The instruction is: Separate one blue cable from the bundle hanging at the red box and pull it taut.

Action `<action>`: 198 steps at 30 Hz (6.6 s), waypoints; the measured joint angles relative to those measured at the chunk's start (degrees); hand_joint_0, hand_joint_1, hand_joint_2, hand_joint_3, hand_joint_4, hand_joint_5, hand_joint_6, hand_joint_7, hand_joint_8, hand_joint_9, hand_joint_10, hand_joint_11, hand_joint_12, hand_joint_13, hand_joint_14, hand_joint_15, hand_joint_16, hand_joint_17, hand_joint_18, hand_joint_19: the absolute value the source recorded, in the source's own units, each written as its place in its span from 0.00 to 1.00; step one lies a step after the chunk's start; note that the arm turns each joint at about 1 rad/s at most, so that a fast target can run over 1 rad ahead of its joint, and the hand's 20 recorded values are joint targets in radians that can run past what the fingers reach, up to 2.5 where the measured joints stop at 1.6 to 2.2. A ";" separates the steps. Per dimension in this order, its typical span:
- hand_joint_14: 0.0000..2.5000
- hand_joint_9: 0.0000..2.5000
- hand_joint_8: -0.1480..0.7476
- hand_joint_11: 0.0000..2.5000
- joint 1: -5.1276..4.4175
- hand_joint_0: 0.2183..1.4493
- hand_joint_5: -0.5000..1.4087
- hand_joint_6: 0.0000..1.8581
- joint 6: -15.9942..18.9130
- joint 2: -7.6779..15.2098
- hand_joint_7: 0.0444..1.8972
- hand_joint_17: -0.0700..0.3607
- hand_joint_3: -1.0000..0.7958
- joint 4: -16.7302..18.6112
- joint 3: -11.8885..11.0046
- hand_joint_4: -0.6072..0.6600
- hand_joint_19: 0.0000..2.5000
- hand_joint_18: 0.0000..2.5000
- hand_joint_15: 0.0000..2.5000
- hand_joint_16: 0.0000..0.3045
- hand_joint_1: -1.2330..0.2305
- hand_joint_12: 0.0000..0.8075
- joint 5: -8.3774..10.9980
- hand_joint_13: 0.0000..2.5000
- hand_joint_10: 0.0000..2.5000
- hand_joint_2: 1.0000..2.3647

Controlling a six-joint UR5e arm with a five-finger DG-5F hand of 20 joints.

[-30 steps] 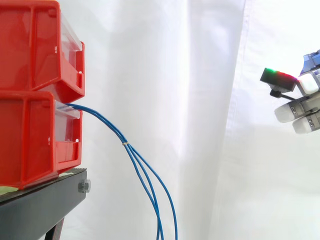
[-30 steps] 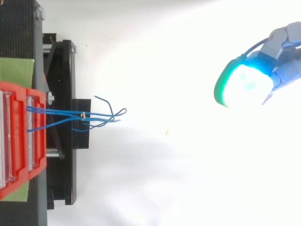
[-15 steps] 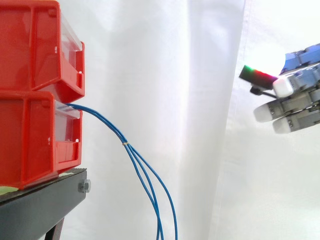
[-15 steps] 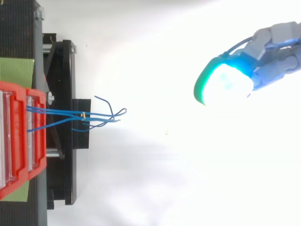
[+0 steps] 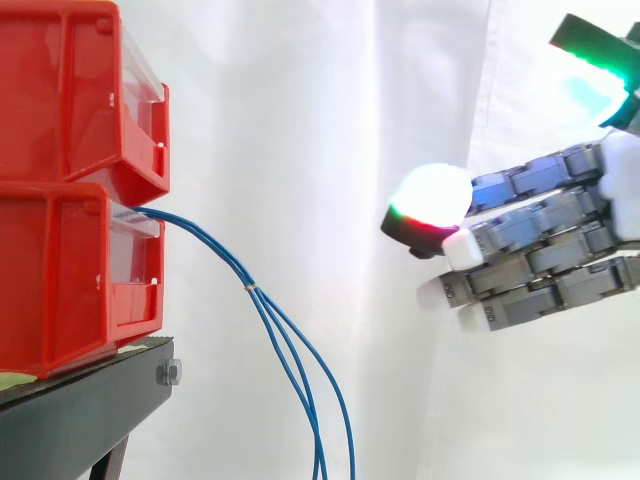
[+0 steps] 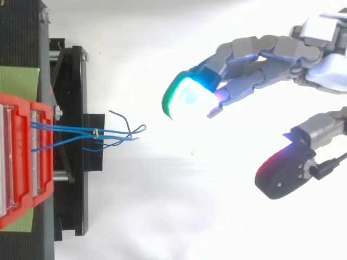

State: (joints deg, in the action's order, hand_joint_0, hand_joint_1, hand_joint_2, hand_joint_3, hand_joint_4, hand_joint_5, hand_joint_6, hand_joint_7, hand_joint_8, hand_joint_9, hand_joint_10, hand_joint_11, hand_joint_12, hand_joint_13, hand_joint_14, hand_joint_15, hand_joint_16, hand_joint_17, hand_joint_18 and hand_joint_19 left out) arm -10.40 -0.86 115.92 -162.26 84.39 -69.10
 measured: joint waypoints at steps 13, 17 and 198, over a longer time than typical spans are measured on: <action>0.00 0.21 0.48 0.09 0.54 0.21 0.15 0.27 -1.79 4.61 0.47 0.23 0.28 0.45 -4.41 0.73 0.00 0.00 0.00 0.04 0.35 0.23 0.54 0.10 0.00 0.00; 0.00 0.22 0.48 0.09 0.78 0.21 0.15 0.27 -2.88 4.93 0.47 0.23 0.28 -1.11 -4.55 0.73 0.00 0.00 0.00 0.04 0.35 0.23 1.26 0.10 0.00 0.00; 0.00 0.34 0.54 0.27 3.45 0.33 0.16 0.51 1.11 21.22 0.59 0.23 0.46 14.00 -17.10 0.60 0.00 0.15 0.08 0.05 0.36 0.32 -15.98 0.27 0.01 0.02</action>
State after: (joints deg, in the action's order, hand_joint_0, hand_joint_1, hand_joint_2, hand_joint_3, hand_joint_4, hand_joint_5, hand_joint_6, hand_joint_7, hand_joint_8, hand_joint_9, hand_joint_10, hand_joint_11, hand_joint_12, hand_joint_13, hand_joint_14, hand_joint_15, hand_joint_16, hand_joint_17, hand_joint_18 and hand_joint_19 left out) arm -6.95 0.26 137.14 -148.26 67.28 -85.08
